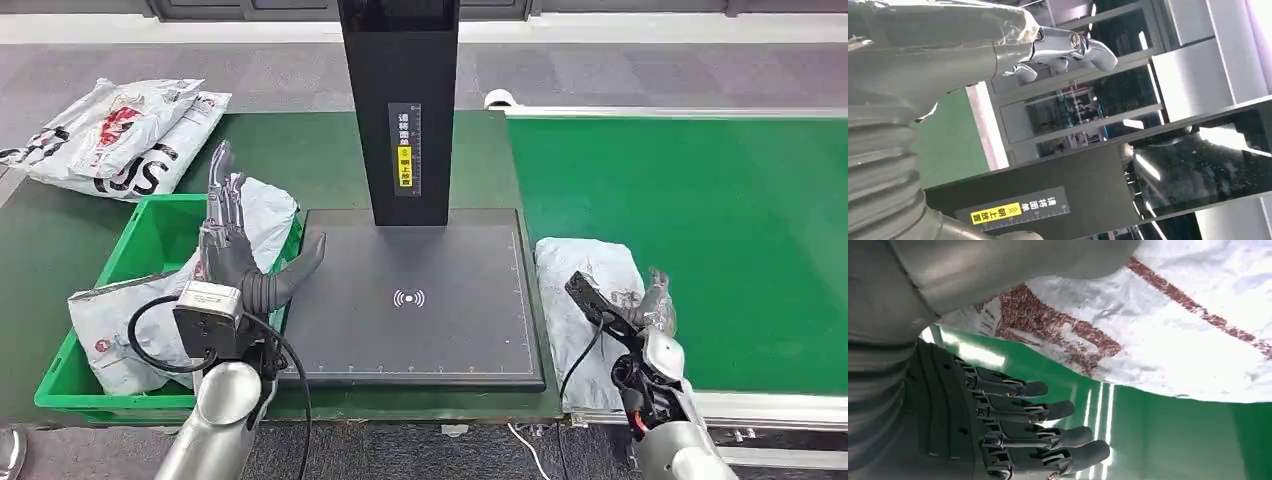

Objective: Moved the parcel from conveyor to table for the left to box.

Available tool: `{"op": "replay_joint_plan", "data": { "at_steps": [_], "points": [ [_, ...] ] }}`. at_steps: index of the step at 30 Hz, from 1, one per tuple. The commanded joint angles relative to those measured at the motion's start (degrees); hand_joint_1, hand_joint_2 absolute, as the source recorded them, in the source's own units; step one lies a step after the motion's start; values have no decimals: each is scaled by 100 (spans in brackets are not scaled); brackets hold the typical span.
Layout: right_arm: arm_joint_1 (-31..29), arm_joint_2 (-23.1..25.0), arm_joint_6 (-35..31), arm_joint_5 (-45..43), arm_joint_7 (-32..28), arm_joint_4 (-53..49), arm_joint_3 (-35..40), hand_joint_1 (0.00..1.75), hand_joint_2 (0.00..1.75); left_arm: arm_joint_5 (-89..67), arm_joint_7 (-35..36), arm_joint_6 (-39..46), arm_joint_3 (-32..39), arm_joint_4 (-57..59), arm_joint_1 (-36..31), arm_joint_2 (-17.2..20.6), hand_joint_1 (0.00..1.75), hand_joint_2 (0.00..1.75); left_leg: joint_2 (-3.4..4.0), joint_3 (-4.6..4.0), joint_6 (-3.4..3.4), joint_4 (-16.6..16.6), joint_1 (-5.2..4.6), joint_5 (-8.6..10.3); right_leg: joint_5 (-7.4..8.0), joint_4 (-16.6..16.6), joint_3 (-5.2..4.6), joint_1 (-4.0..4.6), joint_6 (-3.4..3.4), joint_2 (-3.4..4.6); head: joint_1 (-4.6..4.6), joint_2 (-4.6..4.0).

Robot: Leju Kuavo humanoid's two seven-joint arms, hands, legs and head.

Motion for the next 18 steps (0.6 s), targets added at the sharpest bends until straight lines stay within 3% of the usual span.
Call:
{"op": "replay_joint_plan", "data": {
  "at_steps": [1,18],
  "points": [
    [-195,-68,-147,-204,-86,205,374,175,175,12,26,55,-173,102,-76,234,0,175,13,7,0,-8,0,2,5,-8,4,1,-3,7,0,0],
    [-172,-58,-27,-220,-50,312,416,175,175,8,21,58,-194,19,-55,189,0,175,10,8,1,-9,1,2,5,-11,7,3,-3,3,0,0]
  ]
}}
